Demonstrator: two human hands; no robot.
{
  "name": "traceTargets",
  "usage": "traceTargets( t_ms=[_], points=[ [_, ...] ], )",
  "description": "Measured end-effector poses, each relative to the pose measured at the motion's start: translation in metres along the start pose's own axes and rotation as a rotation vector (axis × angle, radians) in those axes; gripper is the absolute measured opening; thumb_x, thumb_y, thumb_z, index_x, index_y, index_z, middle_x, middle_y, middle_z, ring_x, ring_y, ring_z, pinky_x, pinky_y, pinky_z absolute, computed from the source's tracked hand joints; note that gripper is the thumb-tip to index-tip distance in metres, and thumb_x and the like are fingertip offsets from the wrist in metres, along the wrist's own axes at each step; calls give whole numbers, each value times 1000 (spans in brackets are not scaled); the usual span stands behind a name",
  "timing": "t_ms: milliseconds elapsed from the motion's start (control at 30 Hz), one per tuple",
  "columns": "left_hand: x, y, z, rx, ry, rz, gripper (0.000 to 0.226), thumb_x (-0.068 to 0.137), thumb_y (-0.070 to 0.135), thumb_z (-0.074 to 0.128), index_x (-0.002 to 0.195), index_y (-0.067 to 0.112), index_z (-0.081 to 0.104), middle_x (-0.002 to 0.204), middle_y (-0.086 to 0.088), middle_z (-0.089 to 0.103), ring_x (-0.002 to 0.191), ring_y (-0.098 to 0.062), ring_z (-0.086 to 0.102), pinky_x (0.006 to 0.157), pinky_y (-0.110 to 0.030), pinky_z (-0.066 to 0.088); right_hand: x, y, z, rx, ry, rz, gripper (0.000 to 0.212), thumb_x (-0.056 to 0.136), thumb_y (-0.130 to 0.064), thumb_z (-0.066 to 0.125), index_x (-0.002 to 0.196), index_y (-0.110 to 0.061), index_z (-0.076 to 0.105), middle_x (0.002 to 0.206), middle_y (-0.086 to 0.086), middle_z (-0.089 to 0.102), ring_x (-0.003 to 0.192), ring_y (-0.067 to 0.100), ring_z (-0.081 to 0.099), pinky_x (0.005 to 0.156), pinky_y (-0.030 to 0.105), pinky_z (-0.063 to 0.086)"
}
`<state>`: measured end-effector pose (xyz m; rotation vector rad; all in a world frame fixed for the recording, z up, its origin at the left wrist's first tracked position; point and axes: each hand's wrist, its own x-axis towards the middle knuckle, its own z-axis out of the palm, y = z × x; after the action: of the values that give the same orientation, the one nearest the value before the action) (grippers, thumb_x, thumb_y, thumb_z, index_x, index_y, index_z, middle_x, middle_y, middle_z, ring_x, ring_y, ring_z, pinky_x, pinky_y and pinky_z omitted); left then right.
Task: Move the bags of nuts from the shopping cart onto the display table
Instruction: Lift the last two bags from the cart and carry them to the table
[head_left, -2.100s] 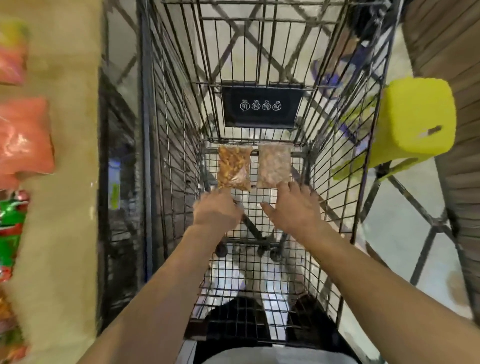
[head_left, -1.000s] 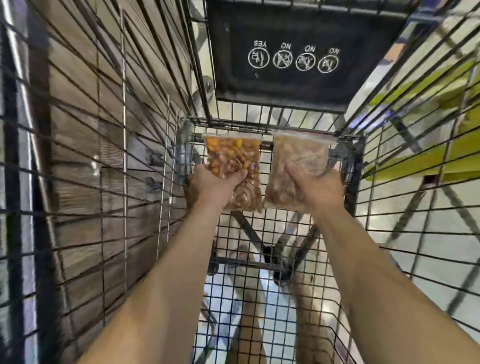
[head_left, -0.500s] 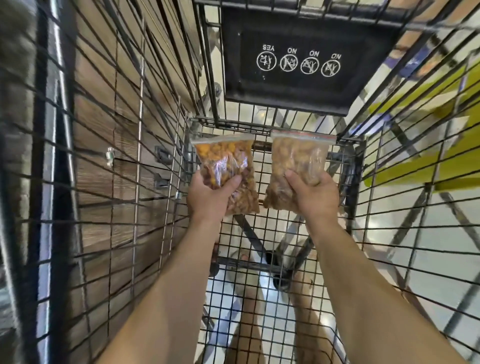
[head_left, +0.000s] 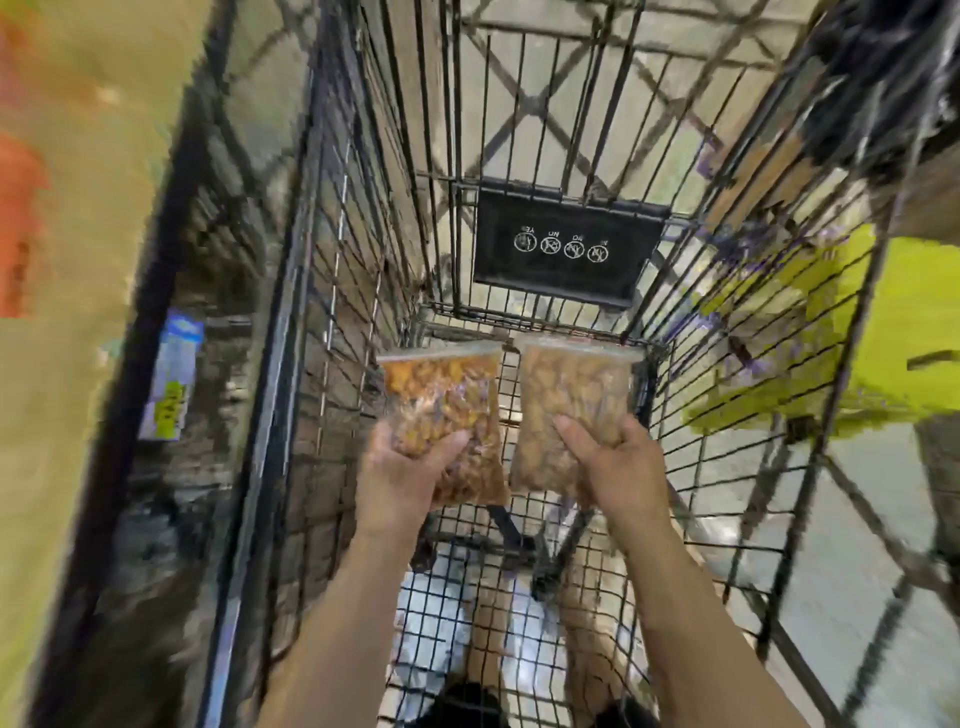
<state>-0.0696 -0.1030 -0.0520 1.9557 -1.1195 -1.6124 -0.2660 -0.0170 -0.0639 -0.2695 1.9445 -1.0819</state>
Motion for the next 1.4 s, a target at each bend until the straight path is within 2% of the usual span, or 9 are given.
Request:
traceTargets(
  t_ms=[133, 333, 467, 567, 733, 900, 1100, 1233, 1400],
  points=[
    [-58, 30, -25, -4, 20, 104, 45, 78, 27, 93, 112, 26, 65, 102, 7, 75, 93, -8, 71, 74, -26, 56, -54, -35, -19, 50, -23, -56, 21, 85, -27, 90, 98, -26, 74, 81, -19, 80, 78, 2, 78, 73, 26, 65],
    [-125, 66, -64, -51, 27, 219, 43, 77, 29, 95, 104, 38, 63, 109, 3, 77, 100, -13, 76, 83, -36, 64, -129, -85, -51, 58, -13, -152, 33, 81, -37, 92, 101, -15, 78, 92, 3, 82, 86, 27, 80, 81, 55, 66],
    [-170, 91, -87, -100, 54, 308, 42, 78, 29, 94, 102, 41, 61, 107, 10, 76, 97, -3, 73, 82, -29, 61, -167, -117, -71, 75, -78, -208, 14, 86, -28, 89, 88, -28, 76, 85, -5, 81, 79, 18, 80, 69, 43, 66],
    [-206, 104, -98, -168, 94, 338, 43, 77, 29, 95, 106, 37, 65, 109, 7, 77, 101, -12, 75, 85, -39, 64, -189, -137, -85, 94, -124, -269, 32, 88, -26, 88, 66, -41, 69, 76, -9, 77, 76, 21, 78, 62, 33, 60],
    [-271, 104, -112, -293, 201, 377, 40, 79, 20, 93, 111, 27, 69, 100, 4, 81, 96, -24, 80, 83, -46, 66, -220, -168, -105, 90, -253, -345, 28, 89, -33, 85, 114, -27, 76, 97, -9, 83, 85, 15, 82, 79, 42, 66],
    [-330, 82, -118, -391, 307, 386, 70, 51, 58, 94, 112, 38, 65, 107, 6, 81, 100, -23, 79, 93, -53, 63, -255, -176, -127, 104, -345, -425, 39, 82, -39, 91, 114, -24, 77, 100, -7, 83, 91, 19, 82, 86, 53, 66],
    [-402, 49, -129, -496, 440, 376, 53, 66, 39, 100, 106, 38, 65, 106, 3, 81, 98, -30, 79, 93, -58, 62, -299, -173, -136, 54, -511, -484, 23, 88, -31, 86, 109, -29, 76, 95, -10, 83, 90, 19, 81, 84, 54, 67],
    [-440, 22, -152, -568, 525, 413, 45, 78, 26, 95, 106, 38, 62, 92, 32, 77, 101, -28, 76, 93, -53, 62, -330, -167, -122, 16, -615, -497, 30, 85, -35, 89, 112, -29, 76, 101, -8, 83, 98, 21, 80, 90, 53, 65],
    [-489, -16, -190, -603, 740, 445, 80, 73, 37, 97, 141, 19, 59, 127, 10, 72, 112, -13, 72, 94, -33, 61, -380, -154, -92, -23, -780, -540, 29, 87, -27, 88, 114, -23, 78, 100, -8, 83, 93, 16, 81, 77, 35, 65]
  ],
)
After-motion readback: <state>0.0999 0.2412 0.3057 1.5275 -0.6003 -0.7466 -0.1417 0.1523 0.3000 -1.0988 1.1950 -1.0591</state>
